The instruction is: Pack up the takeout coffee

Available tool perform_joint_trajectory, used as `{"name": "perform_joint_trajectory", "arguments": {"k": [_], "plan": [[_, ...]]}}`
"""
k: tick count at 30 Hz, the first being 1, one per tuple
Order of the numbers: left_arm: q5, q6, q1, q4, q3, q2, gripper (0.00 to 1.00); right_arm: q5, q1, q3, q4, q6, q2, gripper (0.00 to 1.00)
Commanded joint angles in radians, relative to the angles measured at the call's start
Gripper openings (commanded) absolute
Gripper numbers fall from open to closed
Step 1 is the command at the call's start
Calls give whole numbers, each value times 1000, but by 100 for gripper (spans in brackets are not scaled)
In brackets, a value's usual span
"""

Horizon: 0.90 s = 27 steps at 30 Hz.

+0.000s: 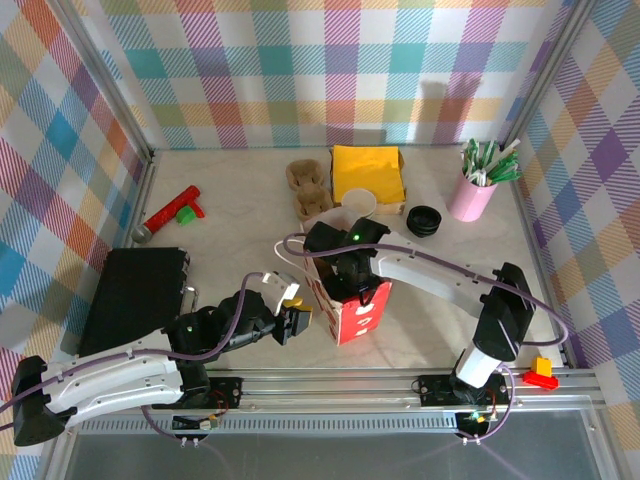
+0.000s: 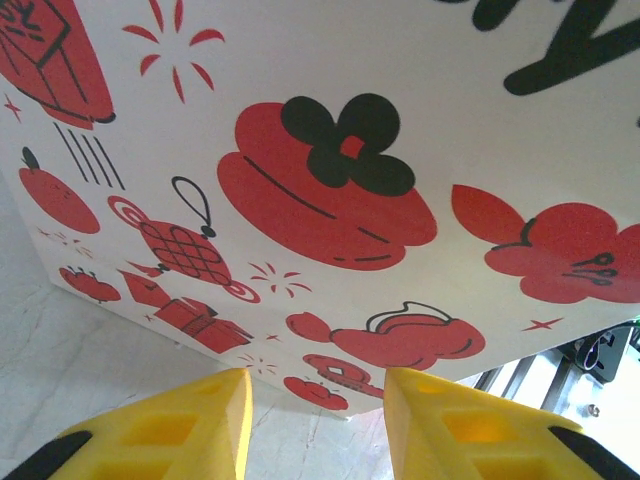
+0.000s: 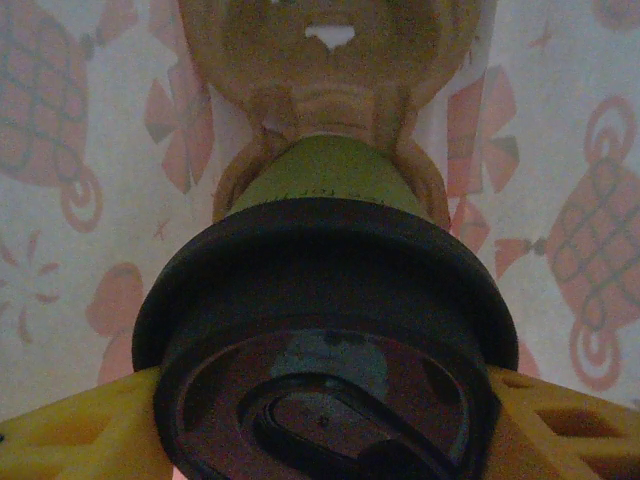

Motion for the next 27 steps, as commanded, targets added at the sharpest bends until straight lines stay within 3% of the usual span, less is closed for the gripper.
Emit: {"name": "perform_joint_trajectory", "arguments": {"k": [1,27], "plan": [[9,-3,9,36,-2,-1,39,-29,-2,-68,65,-9,89,48],[5,-10,10,25,-11,-23,39,-45,-2,-112,113,3,114,48]]}}
